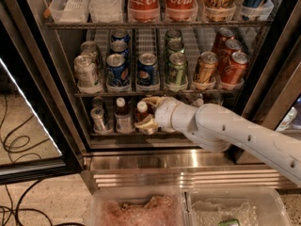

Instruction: Pick blue plastic bottle from bottom shelf of fridge

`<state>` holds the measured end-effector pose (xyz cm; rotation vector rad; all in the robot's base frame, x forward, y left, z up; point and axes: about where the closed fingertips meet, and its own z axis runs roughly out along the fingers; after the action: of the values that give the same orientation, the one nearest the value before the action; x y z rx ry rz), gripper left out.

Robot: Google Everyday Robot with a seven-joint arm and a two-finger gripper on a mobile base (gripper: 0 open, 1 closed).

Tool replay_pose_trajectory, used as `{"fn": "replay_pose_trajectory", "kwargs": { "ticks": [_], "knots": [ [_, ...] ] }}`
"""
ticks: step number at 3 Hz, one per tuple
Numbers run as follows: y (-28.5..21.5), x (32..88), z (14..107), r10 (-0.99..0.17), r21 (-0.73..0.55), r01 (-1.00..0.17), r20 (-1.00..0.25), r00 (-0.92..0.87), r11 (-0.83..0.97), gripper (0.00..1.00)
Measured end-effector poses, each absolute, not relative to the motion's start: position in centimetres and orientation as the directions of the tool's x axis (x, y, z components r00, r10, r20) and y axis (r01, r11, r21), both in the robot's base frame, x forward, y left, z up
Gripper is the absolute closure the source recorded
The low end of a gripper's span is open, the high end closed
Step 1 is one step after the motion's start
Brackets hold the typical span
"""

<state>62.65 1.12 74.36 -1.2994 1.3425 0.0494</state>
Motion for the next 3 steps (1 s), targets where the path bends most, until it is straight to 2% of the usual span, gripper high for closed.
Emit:
{"fn": "replay_pose_trajectory", "kwargs": {
  "ticks": [2, 3],
  "knots": [
    [-2.9, 55.8, 70.9, -0.702, -0.536, -0.806, -0.674, 0.229, 0.251, 1.0],
    [-2.6, 55.2, 70.7, -0.702, -0.527, -0.813, -0.677, 0.224, 0.249, 1.0]
  ]
}}
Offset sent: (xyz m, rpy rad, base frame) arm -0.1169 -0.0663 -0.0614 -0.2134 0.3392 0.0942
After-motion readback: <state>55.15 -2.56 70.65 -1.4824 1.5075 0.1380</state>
